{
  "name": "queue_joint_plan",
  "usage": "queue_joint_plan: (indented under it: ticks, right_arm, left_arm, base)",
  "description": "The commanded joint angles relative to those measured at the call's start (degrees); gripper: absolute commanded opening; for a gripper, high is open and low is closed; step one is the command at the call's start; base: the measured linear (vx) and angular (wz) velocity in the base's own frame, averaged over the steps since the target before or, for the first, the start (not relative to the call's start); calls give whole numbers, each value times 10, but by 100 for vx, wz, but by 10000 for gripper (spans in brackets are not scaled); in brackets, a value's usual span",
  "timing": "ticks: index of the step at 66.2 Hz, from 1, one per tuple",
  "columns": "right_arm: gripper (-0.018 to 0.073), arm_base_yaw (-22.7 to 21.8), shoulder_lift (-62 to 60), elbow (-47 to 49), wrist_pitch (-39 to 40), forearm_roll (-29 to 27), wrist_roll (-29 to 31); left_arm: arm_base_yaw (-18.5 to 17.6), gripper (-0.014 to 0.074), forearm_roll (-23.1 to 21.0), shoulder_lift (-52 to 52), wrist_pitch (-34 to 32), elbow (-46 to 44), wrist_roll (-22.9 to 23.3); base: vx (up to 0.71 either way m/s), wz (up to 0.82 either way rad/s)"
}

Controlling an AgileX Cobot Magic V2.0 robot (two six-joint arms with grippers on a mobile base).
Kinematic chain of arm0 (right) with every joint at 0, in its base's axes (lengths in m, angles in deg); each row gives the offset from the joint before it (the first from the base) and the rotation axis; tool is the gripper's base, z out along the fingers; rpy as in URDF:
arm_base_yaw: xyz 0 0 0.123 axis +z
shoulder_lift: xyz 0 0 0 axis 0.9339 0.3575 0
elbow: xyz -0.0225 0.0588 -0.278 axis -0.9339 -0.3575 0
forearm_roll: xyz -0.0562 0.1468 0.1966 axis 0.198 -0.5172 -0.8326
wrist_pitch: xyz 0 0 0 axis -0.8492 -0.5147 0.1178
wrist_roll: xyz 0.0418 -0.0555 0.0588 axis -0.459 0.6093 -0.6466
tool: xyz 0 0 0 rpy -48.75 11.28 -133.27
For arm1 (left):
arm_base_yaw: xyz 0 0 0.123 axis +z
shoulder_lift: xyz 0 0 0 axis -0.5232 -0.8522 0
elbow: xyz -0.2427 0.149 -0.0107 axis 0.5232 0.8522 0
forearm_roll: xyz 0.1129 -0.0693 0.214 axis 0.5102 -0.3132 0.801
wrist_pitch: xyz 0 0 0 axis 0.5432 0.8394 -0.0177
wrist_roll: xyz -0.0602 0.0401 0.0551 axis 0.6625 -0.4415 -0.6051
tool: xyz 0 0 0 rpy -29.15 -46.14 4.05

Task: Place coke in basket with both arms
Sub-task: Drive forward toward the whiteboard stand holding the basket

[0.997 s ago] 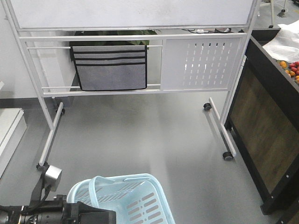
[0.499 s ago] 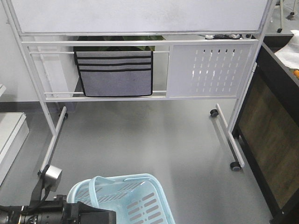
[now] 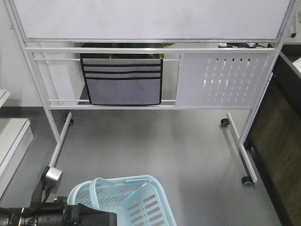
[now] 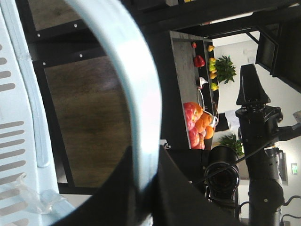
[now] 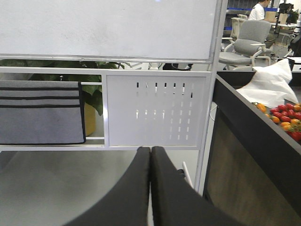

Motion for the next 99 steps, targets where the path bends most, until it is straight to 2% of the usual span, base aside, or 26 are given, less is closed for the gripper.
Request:
queue_joint_plan:
  ticks: [1, 39, 99]
  right_arm:
    - [-9, -1, -8, -9, 43, 4, 2]
    - [-9, -1, -8, -9, 43, 4, 2]
    - [-9, -1, -8, -9, 43, 4, 2]
  left_arm:
    - [-3, -7, -22, 18, -140, -6, -5]
    - [-3, -7, -22, 18, -140, -6, -5]
    - [-3, -7, -22, 18, -140, -6, -5]
  base:
    - [16, 9]
    - [16, 19]
    - [12, 41]
